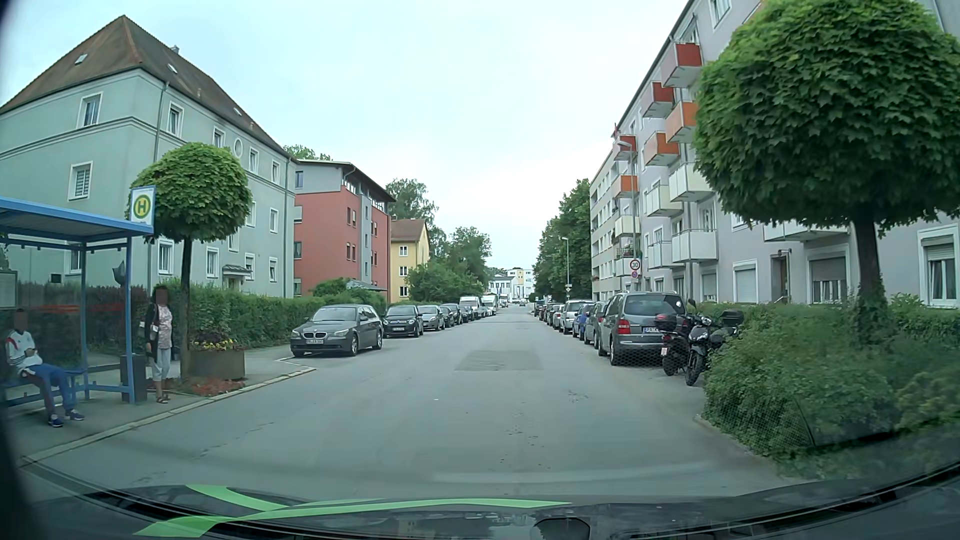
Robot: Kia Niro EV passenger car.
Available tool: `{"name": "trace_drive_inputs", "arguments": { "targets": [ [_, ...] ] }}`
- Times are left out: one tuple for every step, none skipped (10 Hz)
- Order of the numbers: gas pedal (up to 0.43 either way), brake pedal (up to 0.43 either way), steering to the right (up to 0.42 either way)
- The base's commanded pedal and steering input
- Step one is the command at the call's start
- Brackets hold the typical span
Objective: Follow the waypoints while adhering to traffic rules and regulations
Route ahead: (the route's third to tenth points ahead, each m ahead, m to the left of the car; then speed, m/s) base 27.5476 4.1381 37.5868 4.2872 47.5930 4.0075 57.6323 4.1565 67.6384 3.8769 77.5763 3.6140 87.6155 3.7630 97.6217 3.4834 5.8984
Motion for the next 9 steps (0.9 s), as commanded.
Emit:
{"name": "trace_drive_inputs", "arguments": {
  "targets": [
    [0.039, 0.0, -0.002],
    [0.039, 0.0, -0.002],
    [0.039, 0.0, -0.002],
    [0.039, 0.0, -0.002],
    [0.039, 0.0, -0.002],
    [0.039, 0.0, -0.002],
    [0.039, 0.0, -0.002],
    [0.039, 0.0, -0.002],
    [0.039, 0.0, -0.002]
  ]
}}
